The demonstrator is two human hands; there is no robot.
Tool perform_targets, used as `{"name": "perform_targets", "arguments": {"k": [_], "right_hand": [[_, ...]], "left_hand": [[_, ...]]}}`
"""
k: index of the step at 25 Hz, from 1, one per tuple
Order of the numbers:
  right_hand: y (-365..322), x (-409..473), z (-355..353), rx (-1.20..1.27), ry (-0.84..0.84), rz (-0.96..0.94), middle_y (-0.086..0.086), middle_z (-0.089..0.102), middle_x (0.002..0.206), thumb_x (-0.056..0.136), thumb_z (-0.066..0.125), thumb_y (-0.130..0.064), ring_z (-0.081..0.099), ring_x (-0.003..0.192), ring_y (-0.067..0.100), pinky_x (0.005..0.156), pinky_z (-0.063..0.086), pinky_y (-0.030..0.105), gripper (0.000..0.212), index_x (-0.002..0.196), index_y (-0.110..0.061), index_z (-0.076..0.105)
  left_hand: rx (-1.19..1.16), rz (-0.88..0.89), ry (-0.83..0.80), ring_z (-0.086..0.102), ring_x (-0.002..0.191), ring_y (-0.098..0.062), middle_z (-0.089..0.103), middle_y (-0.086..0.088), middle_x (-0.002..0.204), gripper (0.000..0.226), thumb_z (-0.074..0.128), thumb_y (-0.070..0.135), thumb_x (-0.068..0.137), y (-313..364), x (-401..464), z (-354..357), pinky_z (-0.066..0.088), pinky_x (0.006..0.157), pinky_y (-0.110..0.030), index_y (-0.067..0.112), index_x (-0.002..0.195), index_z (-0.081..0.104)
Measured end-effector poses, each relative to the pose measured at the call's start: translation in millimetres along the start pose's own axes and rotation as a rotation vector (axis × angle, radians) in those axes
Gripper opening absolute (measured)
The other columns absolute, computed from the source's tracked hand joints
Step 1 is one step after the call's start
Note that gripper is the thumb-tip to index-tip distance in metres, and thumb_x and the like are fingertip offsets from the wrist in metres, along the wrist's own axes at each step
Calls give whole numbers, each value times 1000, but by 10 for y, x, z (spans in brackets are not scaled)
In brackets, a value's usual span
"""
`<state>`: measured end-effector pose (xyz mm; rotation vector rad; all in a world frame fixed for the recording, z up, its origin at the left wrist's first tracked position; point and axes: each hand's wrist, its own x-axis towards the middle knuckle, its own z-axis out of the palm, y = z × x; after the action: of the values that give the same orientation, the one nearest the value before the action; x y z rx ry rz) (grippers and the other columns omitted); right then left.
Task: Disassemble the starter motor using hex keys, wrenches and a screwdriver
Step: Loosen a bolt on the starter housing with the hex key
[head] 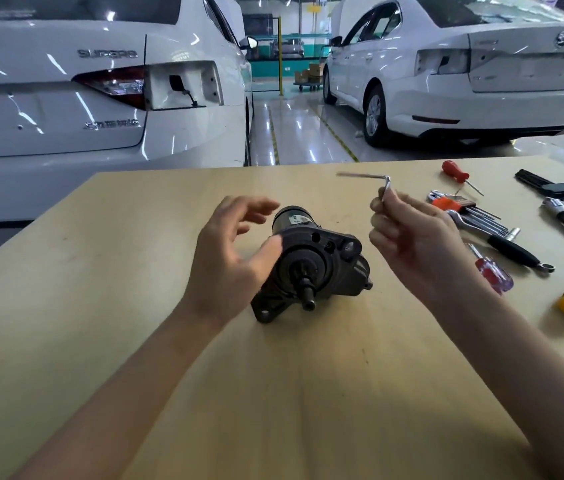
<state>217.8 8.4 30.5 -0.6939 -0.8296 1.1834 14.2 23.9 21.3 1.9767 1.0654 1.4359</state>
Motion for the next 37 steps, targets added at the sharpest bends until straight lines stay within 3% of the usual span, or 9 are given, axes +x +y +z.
{"name": "perform_targets", "arguments": {"k": [3,8,11,12,15,17,22,28,37], "right_hand": [[14,-160,84,-563,-76,-354,-10,58,62,92,56,-3,41,43,1,42,30,14,11,86,-12,60],[91,-226,135,-813,-171,-427,-15,59,57,86,65,-1,49,42,2,44,34,11,23,81,-24,63],[41,-195,136,-599,-68,-283,-5,60,54,76,76,-20,41,36,5,38,31,15,7,81,-18,71],[12,-170,102,-480,-52,-225,-3,60,58,75,75,-27,39,37,7,37,29,15,18,88,-15,72],[-75,-110,24,-226,-117,-126,2,57,63,82,63,-30,32,38,8,37,25,16,22,94,-15,73],[-78,-100,14,-226,-128,-143,3,57,61,89,56,-26,34,38,8,37,29,16,21,84,-14,73],[-86,-48,-25,-72,131,-63,3,52,51,99,42,-34,33,34,11,36,27,15,47,62,-16,65],[-30,-64,-48,-52,302,51,0,45,44,102,38,-30,28,31,9,32,22,14,37,71,-13,48],[223,-94,54,-24,266,94,5,55,47,104,34,-27,46,33,14,37,38,16,37,74,-10,48]], "left_hand": [[-82,-19,-48,65,88,-5,69,8,94,16,69,34,78,233,245,136,51,85,-33,24,89,73],[-262,-116,-156,68,77,-13,74,2,81,10,73,26,80,298,278,265,56,78,-37,17,78,77],[-245,-69,-109,68,66,-11,74,2,71,11,73,23,82,280,289,223,56,66,-32,14,79,77],[-171,9,-96,66,65,-8,73,3,70,11,74,23,81,274,301,211,53,65,-26,13,79,78],[116,250,-188,66,71,-11,73,3,77,12,76,25,79,262,315,241,51,76,-33,13,80,78],[165,253,-223,67,77,-13,73,4,81,15,77,28,78,208,333,258,49,82,-40,13,80,79],[11,85,-395,64,94,0,71,8,99,21,76,21,80,-46,299,165,47,89,-16,18,100,72],[93,245,-421,55,93,1,59,21,94,21,67,25,86,-91,283,165,40,87,-11,14,104,68],[222,289,-312,55,93,-14,64,5,93,23,61,24,89,-225,330,65,41,86,-19,9,103,70]]}}
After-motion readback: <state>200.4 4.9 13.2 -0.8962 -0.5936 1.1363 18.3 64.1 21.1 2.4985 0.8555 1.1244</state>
